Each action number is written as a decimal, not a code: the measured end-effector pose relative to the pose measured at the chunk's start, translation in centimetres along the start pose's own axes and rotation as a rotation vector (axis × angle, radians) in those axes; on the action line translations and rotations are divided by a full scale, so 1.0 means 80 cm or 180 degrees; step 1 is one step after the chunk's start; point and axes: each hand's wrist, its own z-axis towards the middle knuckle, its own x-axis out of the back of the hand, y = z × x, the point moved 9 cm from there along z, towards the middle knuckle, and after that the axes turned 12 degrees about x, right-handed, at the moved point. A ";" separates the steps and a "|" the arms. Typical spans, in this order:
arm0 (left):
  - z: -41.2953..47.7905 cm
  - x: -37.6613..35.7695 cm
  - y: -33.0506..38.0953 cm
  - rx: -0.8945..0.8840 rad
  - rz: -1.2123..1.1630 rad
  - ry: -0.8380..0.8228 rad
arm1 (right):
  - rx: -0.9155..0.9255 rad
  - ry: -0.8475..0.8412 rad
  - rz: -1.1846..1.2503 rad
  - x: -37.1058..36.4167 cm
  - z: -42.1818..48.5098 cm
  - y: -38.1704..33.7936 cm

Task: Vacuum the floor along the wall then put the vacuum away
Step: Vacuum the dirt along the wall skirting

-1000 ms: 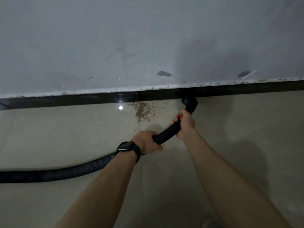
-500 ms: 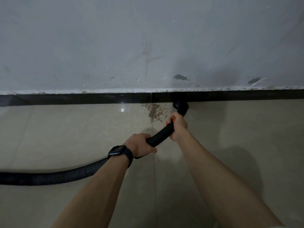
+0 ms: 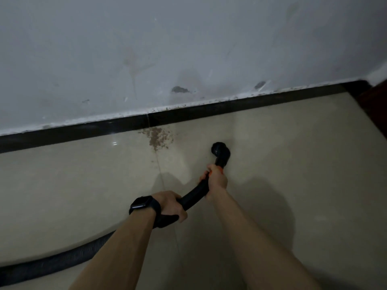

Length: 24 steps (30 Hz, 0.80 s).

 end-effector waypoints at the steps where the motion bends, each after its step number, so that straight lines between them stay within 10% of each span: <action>1: 0.001 -0.004 -0.009 0.0036 0.0050 -0.0060 | -0.0003 -0.0008 0.0029 0.002 -0.004 0.007; 24: -0.059 -0.049 -0.320 0.1058 -0.0055 -0.0321 | -0.0520 -0.0874 -0.0312 -0.127 -0.203 0.225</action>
